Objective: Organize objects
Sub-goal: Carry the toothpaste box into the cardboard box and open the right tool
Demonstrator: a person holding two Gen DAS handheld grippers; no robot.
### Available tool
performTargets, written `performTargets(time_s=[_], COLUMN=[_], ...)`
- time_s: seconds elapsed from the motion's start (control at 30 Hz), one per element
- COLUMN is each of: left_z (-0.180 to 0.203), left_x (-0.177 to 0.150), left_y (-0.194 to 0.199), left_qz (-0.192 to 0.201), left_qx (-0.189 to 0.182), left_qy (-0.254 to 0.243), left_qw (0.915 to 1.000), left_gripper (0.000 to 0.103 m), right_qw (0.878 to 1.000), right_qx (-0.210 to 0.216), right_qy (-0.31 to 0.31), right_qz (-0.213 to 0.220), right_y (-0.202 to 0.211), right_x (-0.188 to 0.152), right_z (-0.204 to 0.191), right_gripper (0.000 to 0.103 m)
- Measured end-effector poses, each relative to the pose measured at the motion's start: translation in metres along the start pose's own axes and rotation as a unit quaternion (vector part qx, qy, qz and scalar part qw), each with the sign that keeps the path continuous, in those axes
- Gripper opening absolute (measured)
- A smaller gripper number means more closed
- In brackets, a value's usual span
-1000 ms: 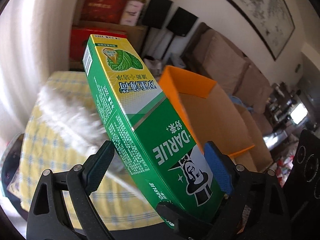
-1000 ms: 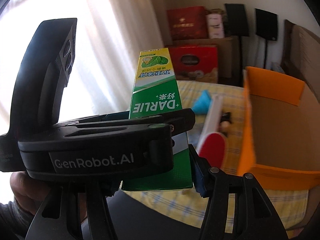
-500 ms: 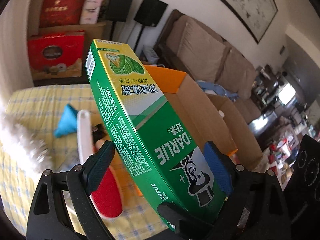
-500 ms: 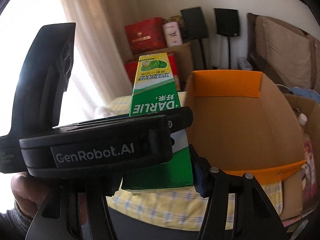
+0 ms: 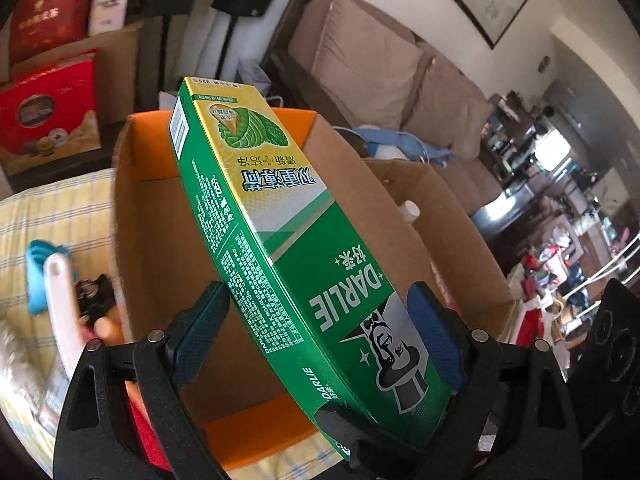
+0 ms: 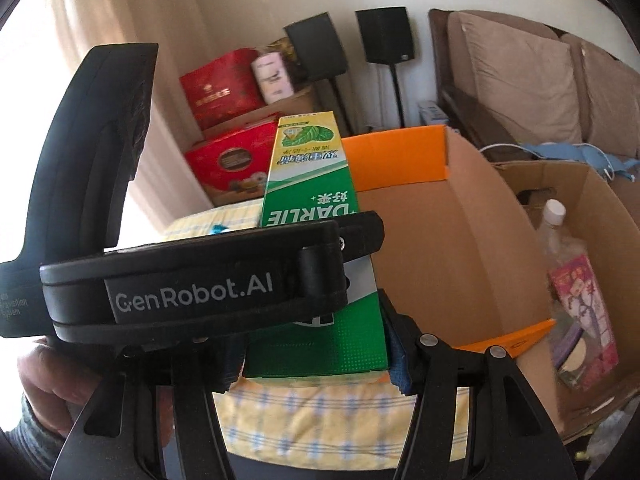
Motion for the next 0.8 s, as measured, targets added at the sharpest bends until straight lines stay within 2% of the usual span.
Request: performTargets(time_s=[0.13, 0.27, 0.43, 0.63, 0.8], left_z=[0.008, 0.003, -0.010, -0.023, -0.035], left_x=[0.009, 0.016, 0.012, 0.004, -0.005], left_y=[-0.021, -0.033, -0.043, -0.018, 0.013], left_qz=[-0.021, -0.016, -0.034, -0.017, -0.002], left_qx=[-0.004, 0.009, 0.002, 0.008, 0.035], left_qy=[-0.006, -0.010, 0.018, 0.024, 0.009], left_qw=[0.9998, 0.9998, 0.9992, 0.9995, 0.9994], left_gripper=[0.089, 0.090, 0.090, 0.090, 0.090], right_qw=[1.000, 0.999, 0.997, 0.995, 0.991], right_qx=[-0.012, -0.033, -0.064, -0.096, -0.123], right_qy=[-0.014, -0.023, -0.029, -0.017, 0.001], right_qz=[-0.003, -0.005, -0.023, -0.036, -0.044], right_y=[-0.004, -0.008, -0.020, -0.034, -0.047], right_x=[0.007, 0.011, 0.013, 0.016, 0.015], right_z=[0.024, 0.049, 0.076, 0.090, 0.096], right_gripper=[0.058, 0.057, 0.057, 0.057, 0.057])
Point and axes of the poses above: each gripper's, at about its wrist camera, not at the fingertips, and y roughly against the way its jaws point, z to its right, x to its top, the point moved 9 cm from there along -y, roughly the way its jaws point, and after that the axes turned 1 degree about z, right-handed, at the moved point
